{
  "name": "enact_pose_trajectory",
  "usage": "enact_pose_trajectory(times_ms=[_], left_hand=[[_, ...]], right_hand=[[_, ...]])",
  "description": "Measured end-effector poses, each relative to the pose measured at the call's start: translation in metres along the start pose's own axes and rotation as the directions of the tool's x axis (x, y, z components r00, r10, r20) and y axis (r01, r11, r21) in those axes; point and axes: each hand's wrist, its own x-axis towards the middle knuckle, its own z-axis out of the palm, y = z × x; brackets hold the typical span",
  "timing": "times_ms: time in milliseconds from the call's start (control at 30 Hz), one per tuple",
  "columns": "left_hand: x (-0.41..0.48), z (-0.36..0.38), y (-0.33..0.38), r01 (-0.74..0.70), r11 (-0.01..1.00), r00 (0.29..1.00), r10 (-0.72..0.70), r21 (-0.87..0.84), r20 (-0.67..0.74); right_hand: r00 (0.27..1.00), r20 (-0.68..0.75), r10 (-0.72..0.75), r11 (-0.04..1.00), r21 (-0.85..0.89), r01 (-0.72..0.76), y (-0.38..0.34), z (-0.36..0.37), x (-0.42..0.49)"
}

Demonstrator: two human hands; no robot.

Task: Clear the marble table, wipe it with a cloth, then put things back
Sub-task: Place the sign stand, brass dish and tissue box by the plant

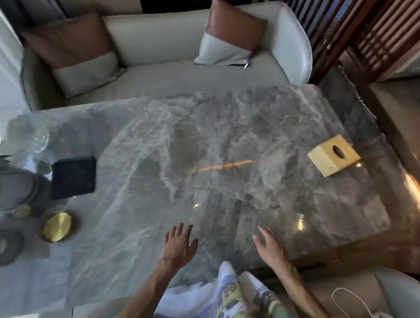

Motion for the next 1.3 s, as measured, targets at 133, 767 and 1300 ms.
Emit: enact_pose_trajectory(times_ms=[133, 767, 1300], left_hand=[[0.005, -0.005, 0.015, -0.029, 1.0, 0.999, 0.029, 0.004, 0.015], [0.097, 0.006, 0.151, -0.035, 0.99, 0.966, 0.069, -0.14, 0.25], [0.238, -0.032, 0.477, -0.132, 0.977, 0.991, 0.129, -0.166, -0.027]], right_hand=[[0.998, -0.006, 0.063, 0.996, 0.069, -0.063, 0.022, -0.022, 0.005], [0.935, -0.213, 0.285, 0.75, 0.657, -0.079, 0.123, -0.168, 0.062], [0.989, -0.129, 0.074, 0.815, 0.579, 0.015, 0.175, -0.373, 0.249]])
